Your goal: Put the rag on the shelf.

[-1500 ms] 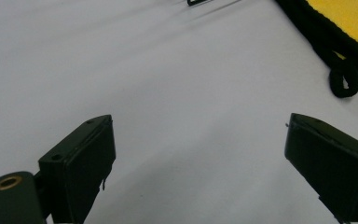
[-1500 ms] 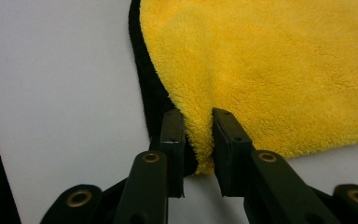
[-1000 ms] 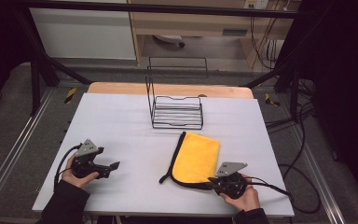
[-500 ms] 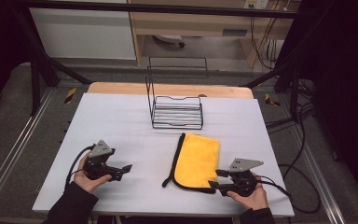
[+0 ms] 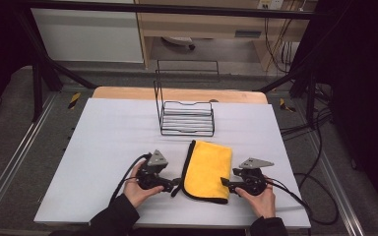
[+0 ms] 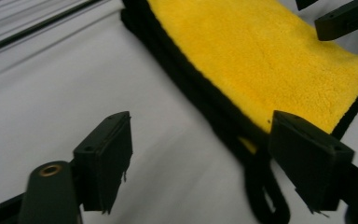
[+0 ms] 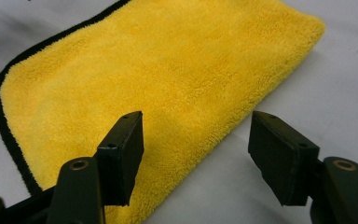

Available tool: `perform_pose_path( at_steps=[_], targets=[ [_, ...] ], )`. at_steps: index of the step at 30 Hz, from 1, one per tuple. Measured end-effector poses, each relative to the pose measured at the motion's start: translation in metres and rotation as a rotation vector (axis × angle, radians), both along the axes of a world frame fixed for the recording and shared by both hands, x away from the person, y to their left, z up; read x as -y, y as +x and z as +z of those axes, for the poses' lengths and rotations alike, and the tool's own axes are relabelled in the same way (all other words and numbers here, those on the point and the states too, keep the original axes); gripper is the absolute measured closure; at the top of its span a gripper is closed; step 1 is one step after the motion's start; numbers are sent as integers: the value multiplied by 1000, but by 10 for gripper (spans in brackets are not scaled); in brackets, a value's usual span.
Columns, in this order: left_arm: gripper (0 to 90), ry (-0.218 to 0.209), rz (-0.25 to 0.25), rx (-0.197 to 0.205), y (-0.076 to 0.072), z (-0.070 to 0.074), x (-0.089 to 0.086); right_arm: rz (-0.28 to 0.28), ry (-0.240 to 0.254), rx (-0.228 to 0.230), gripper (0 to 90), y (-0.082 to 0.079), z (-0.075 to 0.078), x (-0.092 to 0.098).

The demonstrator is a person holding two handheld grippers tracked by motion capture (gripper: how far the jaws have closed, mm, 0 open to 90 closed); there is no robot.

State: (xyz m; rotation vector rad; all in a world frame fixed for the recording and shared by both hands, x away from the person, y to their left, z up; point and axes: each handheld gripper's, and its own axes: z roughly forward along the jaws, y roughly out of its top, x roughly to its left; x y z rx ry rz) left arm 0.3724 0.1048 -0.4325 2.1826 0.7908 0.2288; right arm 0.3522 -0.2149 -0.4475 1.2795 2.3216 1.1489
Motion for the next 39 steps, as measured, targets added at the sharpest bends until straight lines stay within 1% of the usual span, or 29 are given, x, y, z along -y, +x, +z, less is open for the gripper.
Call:
perform_pose_path(
  at_steps=[1,2,3,6,7,8,9,10,11,12,13,17,18,19,21,24,25,26,27,28,29,30,34,35,36,37,39],
  targets=[
    [257,13,-5,-10,1,-2,6,0,-5,-3,392,0,-1,0],
    [272,13,-5,-10,1,-2,6,0,-5,-3,392,0,-1,0],
    [304,12,-8,-33,3,-8,15,-3,0,-4,431,0,-2,-2],
    [383,9,-8,-39,2,-13,21,-14,-10,-18,448,1,-4,-3],
    [407,-1,-7,-46,1,-14,22,-15,-12,-26,454,1,-4,-3],
    [438,-1,-7,-46,1,-14,22,-18,-10,-24,463,1,-5,-3],
    [465,-24,2,-67,1,-15,22,-21,-5,-34,481,0,-6,-4],
    [490,-24,2,-67,1,-15,22,-25,-2,-37,489,0,-6,-5],
    [522,-34,3,-94,1,-17,22,-29,-2,-35,495,0,-7,-6],
    [533,-34,3,-94,1,-17,22,-32,-1,-40,504,-1,-7,-6],
    [546,-39,12,-107,0,-18,23,-37,5,-41,507,-1,-7,-6],
    [593,-34,16,-105,-1,-18,25,-57,21,-55,540,0,-7,-7],
    [614,-32,8,-104,-2,-18,27,-58,22,-58,555,0,-7,-8],
    [643,-40,9,-108,-3,-19,28,-58,21,-65,574,0,-7,-7],
    [702,-41,9,-114,-4,-18,29,-55,38,-74,649,1,-7,-8],
    [754,-45,10,-119,-6,-17,29,-44,62,-92,749,2,-7,-8],
    [768,-45,10,-119,-6,-17,29,-42,65,-88,787,2,-7,-8],
    [768,-40,12,-115,-7,-17,30,-42,65,-88,787,2,-7,-8],
    [782,-39,17,-115,-8,-16,30,-37,79,-90,830,3,-6,-8],
    [786,-38,20,-115,-9,-16,30,-37,80,-89,838,3,-5,-8],
    [789,-36,22,-116,-10,-15,29,-32,79,-89,842,3,-4,-8],
    [791,-41,30,-130,-13,-13,29,-31,78,-89,846,3,-4,-8],
    [794,-42,30,-138,-18,-10,28,-17,91,-101,852,2,2,-6],
    [794,-46,29,-142,-23,-8,28,-10,88,-91,853,1,4,-6],
    [794,-46,29,-142,-23,-8,28,-10,88,-91,853,1,4,-6],
    [793,-51,33,-149,-27,-8,28,3,88,-92,853,-2,9,-6],
    [792,-63,41,-162,-32,-8,29,7,89,-98,853,-2,10,-6]
  ],
)
